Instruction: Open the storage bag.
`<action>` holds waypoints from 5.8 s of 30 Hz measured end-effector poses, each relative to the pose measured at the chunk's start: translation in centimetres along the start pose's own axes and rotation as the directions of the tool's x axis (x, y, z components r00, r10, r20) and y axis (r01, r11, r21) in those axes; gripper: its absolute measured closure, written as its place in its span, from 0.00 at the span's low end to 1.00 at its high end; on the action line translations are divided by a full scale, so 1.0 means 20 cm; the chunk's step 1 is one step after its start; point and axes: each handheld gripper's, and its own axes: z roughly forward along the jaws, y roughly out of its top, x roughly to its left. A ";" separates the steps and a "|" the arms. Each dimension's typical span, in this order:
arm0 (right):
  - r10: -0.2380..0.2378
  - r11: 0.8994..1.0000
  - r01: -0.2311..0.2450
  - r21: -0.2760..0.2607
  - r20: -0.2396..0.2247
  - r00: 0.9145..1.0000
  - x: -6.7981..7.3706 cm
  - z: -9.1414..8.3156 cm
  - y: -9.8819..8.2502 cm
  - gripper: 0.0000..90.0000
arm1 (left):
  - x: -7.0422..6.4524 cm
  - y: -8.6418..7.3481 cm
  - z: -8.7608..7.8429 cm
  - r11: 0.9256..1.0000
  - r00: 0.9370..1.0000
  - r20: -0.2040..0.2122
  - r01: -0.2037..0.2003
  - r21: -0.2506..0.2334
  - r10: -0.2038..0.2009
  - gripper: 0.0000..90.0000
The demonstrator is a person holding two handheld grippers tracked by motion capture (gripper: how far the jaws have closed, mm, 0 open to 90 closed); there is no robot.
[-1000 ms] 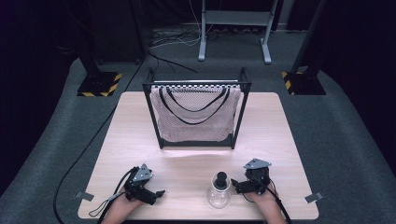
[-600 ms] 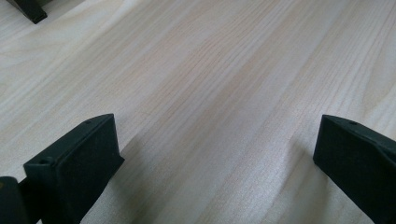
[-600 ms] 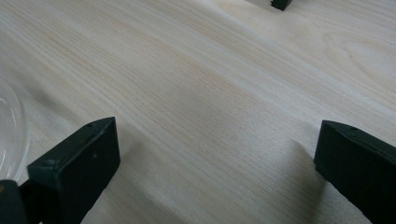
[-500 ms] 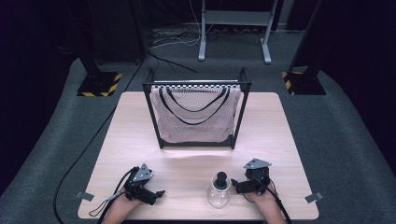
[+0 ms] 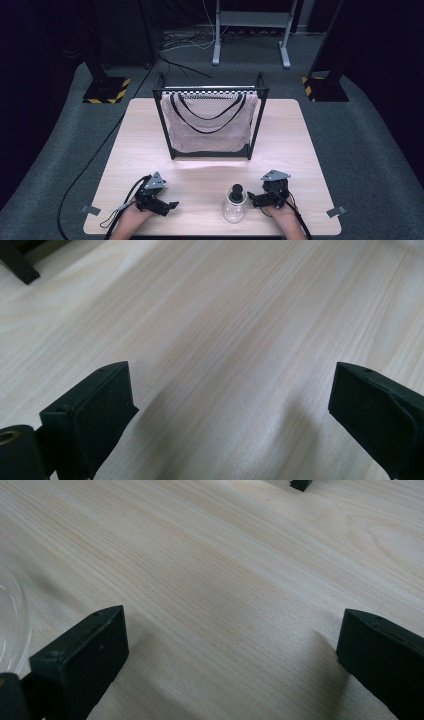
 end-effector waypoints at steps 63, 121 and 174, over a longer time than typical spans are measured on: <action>0.000 1.000 0.000 0.000 -0.001 1.000 0.00 0.00 0.00 0.00 | -0.11 0.66 -0.06 0.989 0.989 0.067 -0.124 -0.078 0.129 0.05; 0.000 1.000 0.000 0.000 -0.001 1.000 0.00 0.00 0.00 0.00 | -0.16 1.00 -0.17 0.965 0.972 0.060 -0.215 -0.149 0.226 0.01; -0.003 1.000 0.003 -0.002 -0.003 1.000 0.00 0.00 0.00 0.00 | -0.13 1.11 -0.07 0.960 0.961 0.020 -0.274 -0.054 0.276 0.01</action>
